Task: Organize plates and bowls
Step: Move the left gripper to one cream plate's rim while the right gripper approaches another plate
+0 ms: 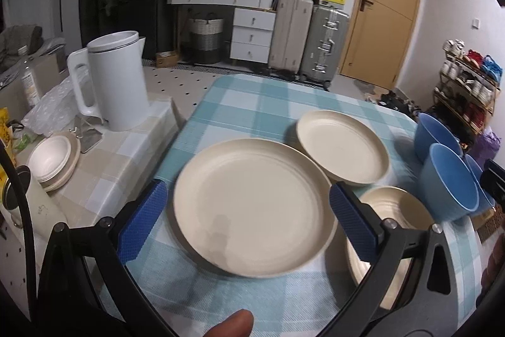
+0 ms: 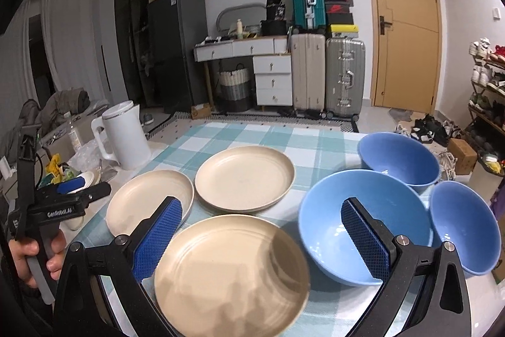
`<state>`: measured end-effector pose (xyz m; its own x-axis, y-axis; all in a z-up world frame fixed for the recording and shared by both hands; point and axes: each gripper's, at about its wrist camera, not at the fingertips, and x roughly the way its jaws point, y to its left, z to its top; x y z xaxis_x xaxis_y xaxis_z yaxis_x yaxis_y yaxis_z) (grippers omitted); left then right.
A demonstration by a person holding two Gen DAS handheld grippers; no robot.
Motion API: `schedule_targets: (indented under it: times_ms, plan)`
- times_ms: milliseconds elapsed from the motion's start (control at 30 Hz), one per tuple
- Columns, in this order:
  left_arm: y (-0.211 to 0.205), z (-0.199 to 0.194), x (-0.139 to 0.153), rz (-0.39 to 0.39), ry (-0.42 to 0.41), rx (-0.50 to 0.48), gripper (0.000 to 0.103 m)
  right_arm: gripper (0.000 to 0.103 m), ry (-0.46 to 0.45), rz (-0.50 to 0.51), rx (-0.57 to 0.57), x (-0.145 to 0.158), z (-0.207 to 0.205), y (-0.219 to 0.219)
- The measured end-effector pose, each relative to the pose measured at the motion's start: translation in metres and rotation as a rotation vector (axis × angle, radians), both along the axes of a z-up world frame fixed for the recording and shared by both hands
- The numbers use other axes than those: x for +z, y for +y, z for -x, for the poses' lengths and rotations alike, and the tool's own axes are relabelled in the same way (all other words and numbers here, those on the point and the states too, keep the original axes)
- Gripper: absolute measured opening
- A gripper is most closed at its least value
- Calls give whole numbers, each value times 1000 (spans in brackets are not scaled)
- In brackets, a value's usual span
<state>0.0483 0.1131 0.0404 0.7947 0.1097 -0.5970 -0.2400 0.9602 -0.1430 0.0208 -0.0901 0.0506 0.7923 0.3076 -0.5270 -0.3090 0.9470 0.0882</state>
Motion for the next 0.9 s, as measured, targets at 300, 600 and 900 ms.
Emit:
schedule_targets:
  times_ms: [300, 600, 900]
  plan:
    - [30, -28, -20, 0, 66, 36, 103, 103, 60, 19, 56, -14, -33, 41]
    - [54, -42, -48, 30, 119, 48, 103, 103, 108, 41, 99, -32, -59, 77]
    - [70, -45, -67, 55, 148, 69, 103, 102, 155, 75, 140, -53, -79, 112]
